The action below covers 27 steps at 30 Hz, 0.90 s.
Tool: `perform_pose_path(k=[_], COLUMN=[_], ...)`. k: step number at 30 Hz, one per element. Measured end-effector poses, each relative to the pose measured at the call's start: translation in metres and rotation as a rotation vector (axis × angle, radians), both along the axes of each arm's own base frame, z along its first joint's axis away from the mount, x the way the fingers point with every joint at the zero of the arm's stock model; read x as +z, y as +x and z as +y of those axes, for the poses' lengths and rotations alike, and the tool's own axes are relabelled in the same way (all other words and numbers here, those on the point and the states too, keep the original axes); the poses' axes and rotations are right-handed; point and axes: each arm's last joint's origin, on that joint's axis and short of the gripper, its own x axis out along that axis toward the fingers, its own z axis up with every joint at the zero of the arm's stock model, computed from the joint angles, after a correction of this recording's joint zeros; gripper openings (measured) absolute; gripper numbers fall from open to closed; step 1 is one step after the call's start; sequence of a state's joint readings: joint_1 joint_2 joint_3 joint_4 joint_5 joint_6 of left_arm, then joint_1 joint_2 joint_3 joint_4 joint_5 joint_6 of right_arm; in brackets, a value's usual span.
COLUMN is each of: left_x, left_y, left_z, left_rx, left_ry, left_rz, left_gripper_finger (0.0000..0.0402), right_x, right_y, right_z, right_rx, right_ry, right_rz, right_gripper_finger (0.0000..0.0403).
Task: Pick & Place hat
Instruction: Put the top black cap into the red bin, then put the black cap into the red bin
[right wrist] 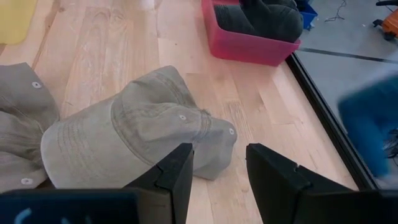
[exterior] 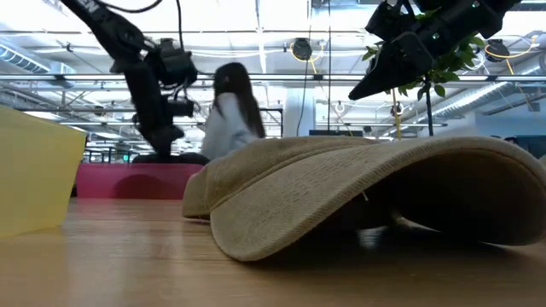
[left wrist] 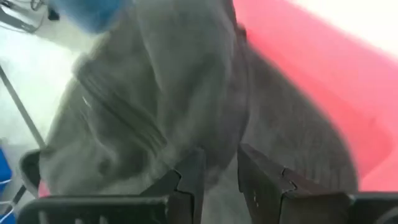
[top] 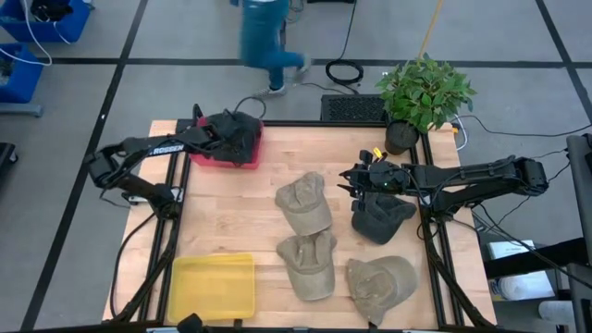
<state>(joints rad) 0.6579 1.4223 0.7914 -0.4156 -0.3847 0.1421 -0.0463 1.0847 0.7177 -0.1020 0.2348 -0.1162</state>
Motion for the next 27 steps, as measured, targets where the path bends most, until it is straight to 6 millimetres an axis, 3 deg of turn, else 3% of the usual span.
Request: perform_pose_path(k=[6,12,20,27], left_x=[-0.028,-0.022,0.014,0.058], left_y=[-0.014,-0.017,-0.015,-0.014], left_z=[0.009,0.013,0.005,-0.024], left_rx=[0.070,0.081,0.078,0.050], left_ry=[0.043,0.090,0.187,0.254], left_rz=[0.095,0.080,-0.015,-0.214], left_gripper_finger=[0.0099,0.0099,0.0099,0.0099], right_x=[0.000,0.000,0.003,0.017], right_y=[0.000,0.000,-0.002,-0.019], right_z=[0.000,0.000,0.000,0.005], right_rx=[0.001,0.002,0.011,0.005], right_ry=[-0.001,-0.005,-0.019,0.026], right_rz=[0.000,0.001,-0.009,-0.058], right_gripper_finger=[0.0134,0.0134,0.0134,0.0134])
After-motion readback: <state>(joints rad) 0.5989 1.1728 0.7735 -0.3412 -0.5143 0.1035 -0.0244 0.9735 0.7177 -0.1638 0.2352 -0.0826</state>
